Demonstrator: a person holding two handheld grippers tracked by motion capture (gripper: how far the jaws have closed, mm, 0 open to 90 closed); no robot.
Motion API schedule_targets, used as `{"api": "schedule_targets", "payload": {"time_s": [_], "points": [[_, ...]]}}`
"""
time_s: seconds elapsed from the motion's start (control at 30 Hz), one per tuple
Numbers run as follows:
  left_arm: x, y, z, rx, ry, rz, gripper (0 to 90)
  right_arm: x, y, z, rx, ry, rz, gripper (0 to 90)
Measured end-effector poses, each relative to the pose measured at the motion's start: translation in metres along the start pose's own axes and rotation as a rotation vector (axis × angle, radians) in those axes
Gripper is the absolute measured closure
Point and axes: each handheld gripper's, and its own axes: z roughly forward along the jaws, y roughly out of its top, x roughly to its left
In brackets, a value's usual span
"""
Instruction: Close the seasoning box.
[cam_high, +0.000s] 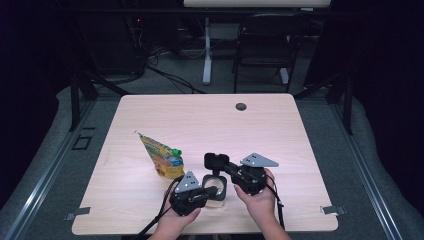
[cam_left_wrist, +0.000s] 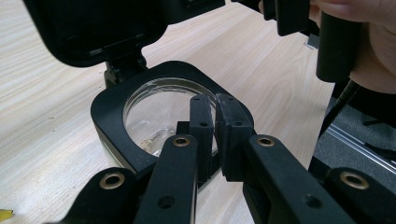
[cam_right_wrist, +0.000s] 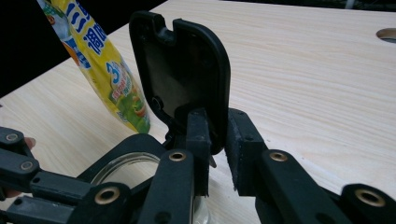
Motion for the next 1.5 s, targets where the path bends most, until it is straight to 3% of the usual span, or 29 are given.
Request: {"api": "schedule_targets", "payload": {"time_s": [0.43, 0.6, 0.73, 0.9, 1.03, 1.17, 1.5], "points": [[0.002, -0.001, -0.001, 0.006, 0.009, -0.010, 83.9, 0.000, 0.003, 0.006, 0.001, 0.005, 0.008, 78.9], [0.005, 0.001, -0.008, -0.013, 0.014, -0.015, 81.1, 0.002, 0.002, 0.004, -0.003, -0.001, 0.002, 75.8], [0.011, 0.002, -0.022, -0.022, 0.028, -0.017, 80.1, 0.006, -0.001, -0.008, -0.005, -0.017, -0.051, 73.4], [0.018, -0.001, -0.039, -0.023, 0.070, -0.018, 76.4, 0.005, 0.001, -0.017, -0.011, -0.011, -0.055, 72.1], [0.028, -0.003, -0.054, -0.034, 0.096, -0.041, 76.4, 0.006, 0.004, -0.025, -0.021, -0.004, -0.045, 70.5], [0.038, -0.007, -0.068, -0.031, 0.133, -0.066, 76.3, 0.009, 0.008, -0.032, -0.007, 0.006, -0.066, 69.4], [0.055, -0.014, -0.100, -0.033, 0.195, -0.068, 74.2, 0.026, 0.028, -0.039, -0.019, 0.019, -0.166, 65.1]]}}
